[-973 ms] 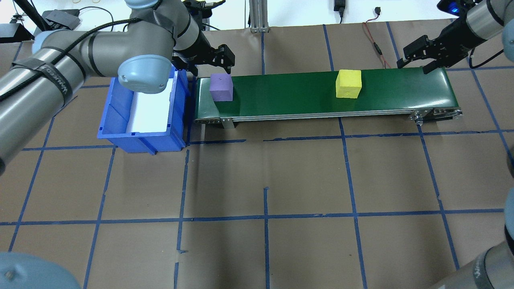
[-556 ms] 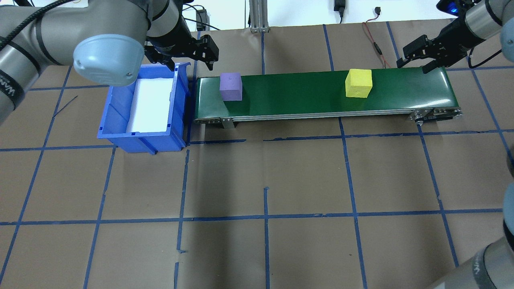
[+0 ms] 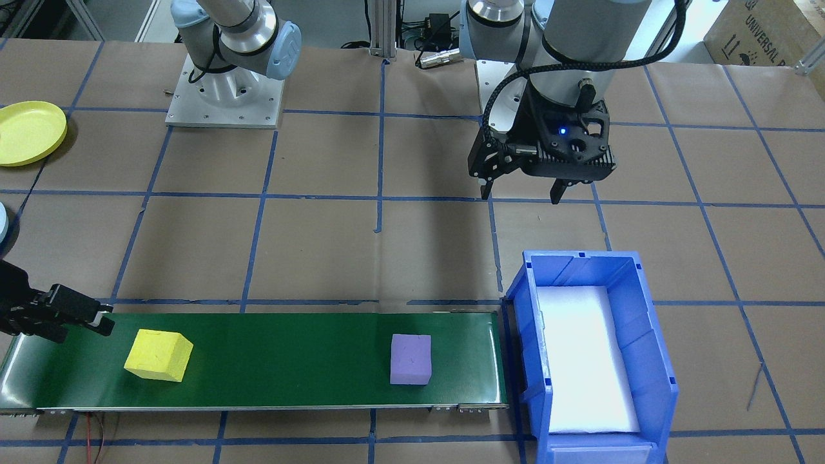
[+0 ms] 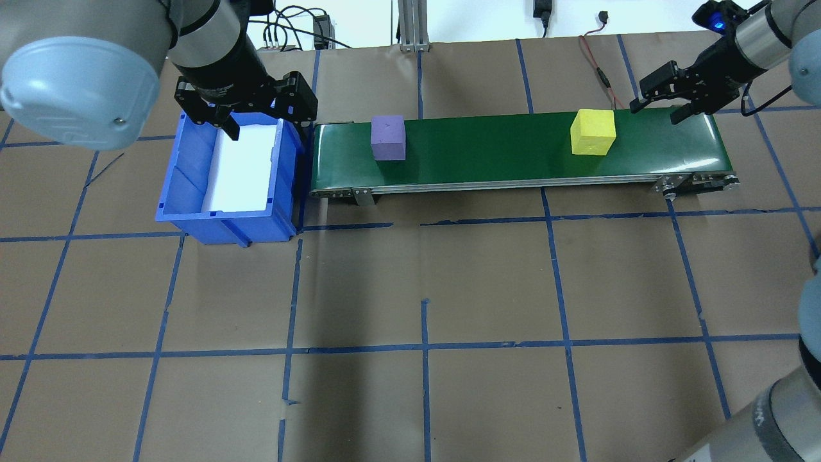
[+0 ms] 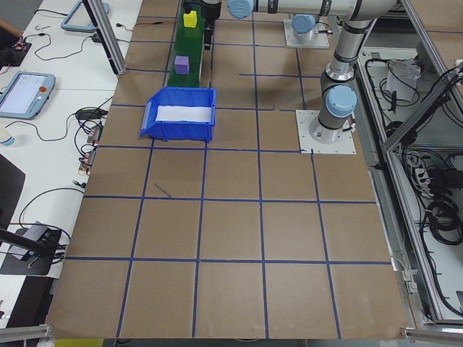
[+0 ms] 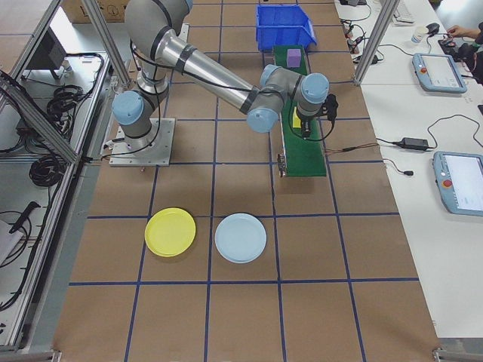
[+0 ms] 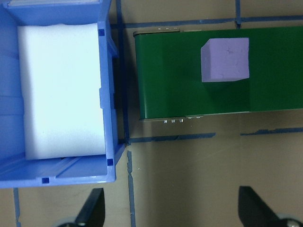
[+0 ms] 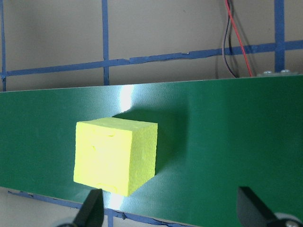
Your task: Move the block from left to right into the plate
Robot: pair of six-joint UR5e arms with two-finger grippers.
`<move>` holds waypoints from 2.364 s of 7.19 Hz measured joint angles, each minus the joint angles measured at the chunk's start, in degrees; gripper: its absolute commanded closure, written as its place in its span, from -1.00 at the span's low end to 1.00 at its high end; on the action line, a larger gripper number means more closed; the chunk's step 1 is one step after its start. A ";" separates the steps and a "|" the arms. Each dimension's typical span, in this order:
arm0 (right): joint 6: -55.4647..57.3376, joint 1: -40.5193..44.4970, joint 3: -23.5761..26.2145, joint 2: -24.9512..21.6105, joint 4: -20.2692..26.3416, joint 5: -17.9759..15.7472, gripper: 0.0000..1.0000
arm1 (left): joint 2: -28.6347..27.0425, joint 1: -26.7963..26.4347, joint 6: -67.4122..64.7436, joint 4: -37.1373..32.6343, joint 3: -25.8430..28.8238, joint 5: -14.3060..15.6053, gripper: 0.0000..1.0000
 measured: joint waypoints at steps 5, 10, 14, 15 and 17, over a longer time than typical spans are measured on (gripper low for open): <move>4.38 0.60 -0.08 2.96 -4.58 0.00 -1.00 | 1.15 5.15 2.30 -4.31 -0.45 0.09 -1.00; 7.27 0.78 -0.88 4.53 -6.46 -2.56 -1.00 | 0.85 5.63 2.45 -4.82 -1.25 2.00 -1.00; 6.63 0.71 -1.53 5.81 -6.54 -12.95 0.10 | 0.85 5.65 2.41 -4.80 -2.52 2.10 -1.00; 6.39 0.68 -1.35 5.67 -6.52 -15.46 0.22 | 0.85 5.67 2.42 -4.79 -2.62 2.14 -1.00; 3.85 0.54 -0.69 3.63 -6.17 -21.49 0.23 | 0.85 5.68 2.42 -4.76 -2.66 2.17 -1.00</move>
